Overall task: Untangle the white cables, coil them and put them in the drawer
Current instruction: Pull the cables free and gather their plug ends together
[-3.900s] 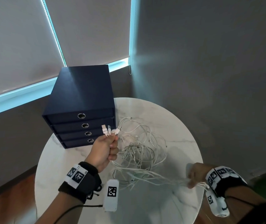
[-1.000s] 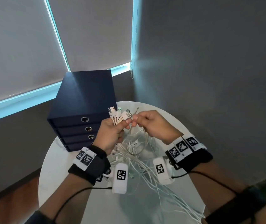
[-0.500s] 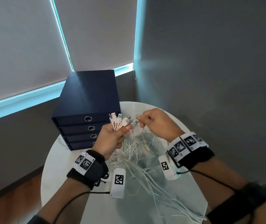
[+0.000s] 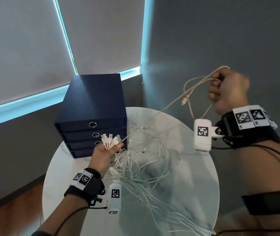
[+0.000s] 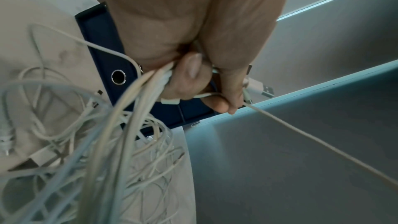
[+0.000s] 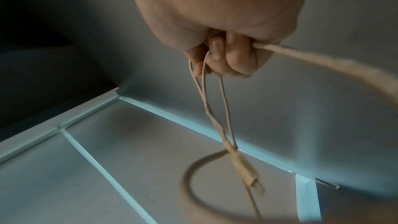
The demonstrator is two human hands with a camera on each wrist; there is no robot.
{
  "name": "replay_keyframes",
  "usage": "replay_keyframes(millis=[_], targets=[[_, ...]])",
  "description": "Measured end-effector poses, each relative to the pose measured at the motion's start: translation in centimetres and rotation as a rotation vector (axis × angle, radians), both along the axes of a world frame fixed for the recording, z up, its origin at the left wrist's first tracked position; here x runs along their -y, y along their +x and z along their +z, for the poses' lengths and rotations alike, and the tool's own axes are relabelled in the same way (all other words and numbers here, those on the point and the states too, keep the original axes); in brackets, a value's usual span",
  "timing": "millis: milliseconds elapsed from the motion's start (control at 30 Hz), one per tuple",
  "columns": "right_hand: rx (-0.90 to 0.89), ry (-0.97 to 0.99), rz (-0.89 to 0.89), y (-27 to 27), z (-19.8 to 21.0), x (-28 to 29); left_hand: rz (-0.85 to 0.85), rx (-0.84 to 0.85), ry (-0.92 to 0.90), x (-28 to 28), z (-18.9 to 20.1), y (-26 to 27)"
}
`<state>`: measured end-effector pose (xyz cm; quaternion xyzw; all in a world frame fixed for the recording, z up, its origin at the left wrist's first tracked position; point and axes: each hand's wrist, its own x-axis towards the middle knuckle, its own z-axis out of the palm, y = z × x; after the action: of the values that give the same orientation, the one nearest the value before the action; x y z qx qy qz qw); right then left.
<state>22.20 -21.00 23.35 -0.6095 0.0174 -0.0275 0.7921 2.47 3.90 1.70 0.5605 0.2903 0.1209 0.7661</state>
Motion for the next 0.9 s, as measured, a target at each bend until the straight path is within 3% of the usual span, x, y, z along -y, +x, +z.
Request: replay_keyframes(millis=[167, 267, 433, 500, 600, 667, 767, 900], targets=[[-0.059, -0.283, -0.241, 2.6, -4.5, 4.4, 0.012, 0.051, -0.095, -0.3, 0.8, 0.1], [-0.169, -0.54, -0.266, 4.4, -8.4, 8.5, 0.003, 0.072, -0.105, -0.5, 1.4, 0.2], [-0.157, -1.489, -0.032, 4.4, -16.1, 14.3, -0.034, 0.075, -0.087, -0.2, 1.9, 0.5], [-0.174, -1.667, 0.069, 3.9, -19.3, 15.1, -0.058, 0.079, -0.083, 0.4, 2.3, 0.9], [-0.371, -1.579, 0.227, 3.0, -22.4, 13.7, -0.105, 0.093, -0.083, 1.8, 3.0, 1.7], [-0.4, -1.608, 0.287, 1.8, -22.6, 11.5, -0.127, 0.097, -0.089, 2.7, 3.2, 2.2], [-0.182, -1.458, 0.326, -0.7, -20.2, 6.6, -0.15, 0.088, -0.091, 4.1, 3.0, 2.9], [0.19, -0.96, 0.685, -5.6, -15.6, -1.0, -0.194, 0.076, -0.071, 5.7, 3.0, 3.3]])
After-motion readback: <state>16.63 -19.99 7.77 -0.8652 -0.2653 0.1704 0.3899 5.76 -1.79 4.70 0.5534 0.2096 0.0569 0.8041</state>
